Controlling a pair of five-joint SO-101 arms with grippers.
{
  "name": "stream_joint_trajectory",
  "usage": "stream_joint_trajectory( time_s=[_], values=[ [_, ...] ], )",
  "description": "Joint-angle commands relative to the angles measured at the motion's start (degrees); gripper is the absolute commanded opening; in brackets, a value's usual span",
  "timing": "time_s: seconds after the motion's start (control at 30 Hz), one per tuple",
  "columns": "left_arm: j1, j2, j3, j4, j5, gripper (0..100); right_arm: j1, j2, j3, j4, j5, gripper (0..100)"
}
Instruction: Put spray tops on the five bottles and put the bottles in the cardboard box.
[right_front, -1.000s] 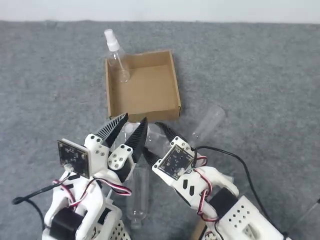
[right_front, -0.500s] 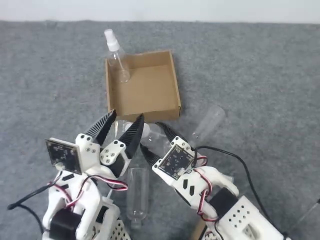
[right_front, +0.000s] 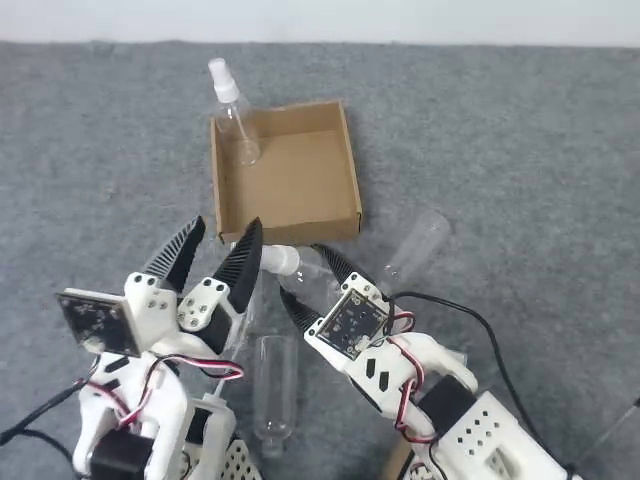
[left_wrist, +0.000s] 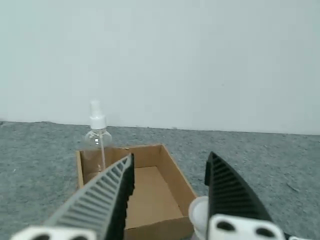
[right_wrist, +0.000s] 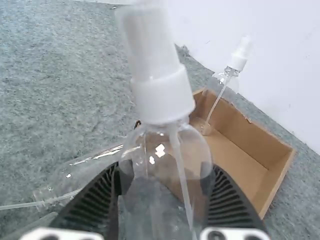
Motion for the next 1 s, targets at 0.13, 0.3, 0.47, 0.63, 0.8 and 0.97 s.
stream_joint_trajectory(
  time_s=[0.13, 0.3, 0.47, 0.63, 0.8, 0.97],
  values=[
    [-1.32, -1.14, -3.38, -0.18, 0.18, 21, 0.84, -1.54, -2.55, -1.19, 0.62, 9.1],
    [-1.32, -1.14, -2.95, 0.18, 0.09, 21, 0.84, -1.54, -2.55, -1.19, 0.62, 9.1],
    [-1.41, -1.14, -2.95, 0.26, 0.26, 21, 0.84, -1.63, -2.55, -1.19, 0.62, 9.1],
    [-7.82, -1.14, -2.86, 0.26, 0.70, 21, 0.84, -1.63, -2.55, -1.19, 0.62, 9.1],
    [-13.63, -1.14, 1.27, -0.26, 5.71, 21, 0.92, -1.63, -2.64, -1.27, 0.62, 9.1],
    [-14.77, -1.14, 5.41, -4.22, 6.07, 21, 0.92, -1.63, -2.64, -1.71, 0.35, 9.1]
  ],
)
